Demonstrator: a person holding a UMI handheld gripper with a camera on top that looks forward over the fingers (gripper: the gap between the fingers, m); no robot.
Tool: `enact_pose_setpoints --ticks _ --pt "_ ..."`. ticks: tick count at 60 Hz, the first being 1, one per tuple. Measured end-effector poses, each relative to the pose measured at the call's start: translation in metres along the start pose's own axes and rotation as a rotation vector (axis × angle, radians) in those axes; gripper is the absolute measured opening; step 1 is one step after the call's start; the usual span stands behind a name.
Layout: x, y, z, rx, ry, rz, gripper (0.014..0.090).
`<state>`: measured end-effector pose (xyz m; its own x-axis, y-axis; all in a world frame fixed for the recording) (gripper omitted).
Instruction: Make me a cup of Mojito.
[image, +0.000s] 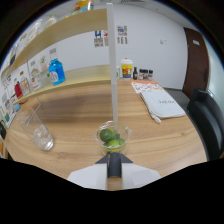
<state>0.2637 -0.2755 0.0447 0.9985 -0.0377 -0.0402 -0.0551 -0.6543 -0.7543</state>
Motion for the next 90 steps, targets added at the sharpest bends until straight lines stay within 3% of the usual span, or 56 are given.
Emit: enact_pose_setpoints --ticks 11,25,31,33,34,35,41,50,62,68,80,90 --pt "0.008 0.026 0.022 -0.059 -0.028 0.017 0.0161" --pt "0.012 0.027 0.031 -0.063 -0.041 -0.013 0.019" --pt "0.018 0.027 0.027 -0.065 -0.026 -0.018 0.0437" --pt "0.019 0.026 0.024 -0.062 -0.023 -0.013 0.0566" --pt "0.02 0.025 0.023 -0.059 -0.019 -0.012 0.0708" --pt "0.022 0.023 0.021 -0.054 -0.013 -0.013 0.0759" --pt "0.027 0.008 0.004 -0.003 0.033 -0.031 0.0845" --pt "0.003 -0.041 -0.044 0.131 0.042 -0.047 0.0855" --pt "-0.077 -0.078 -0.107 0.276 -0.008 -0.01 0.0854" --pt "-0.124 -0.067 -0.12 0.291 -0.045 -0.007 0.0853" --pt "-0.197 -0.035 -0.114 0.247 -0.102 -0.031 0.0855" --pt "-0.225 -0.091 -0.107 0.315 -0.107 -0.035 0.0856"
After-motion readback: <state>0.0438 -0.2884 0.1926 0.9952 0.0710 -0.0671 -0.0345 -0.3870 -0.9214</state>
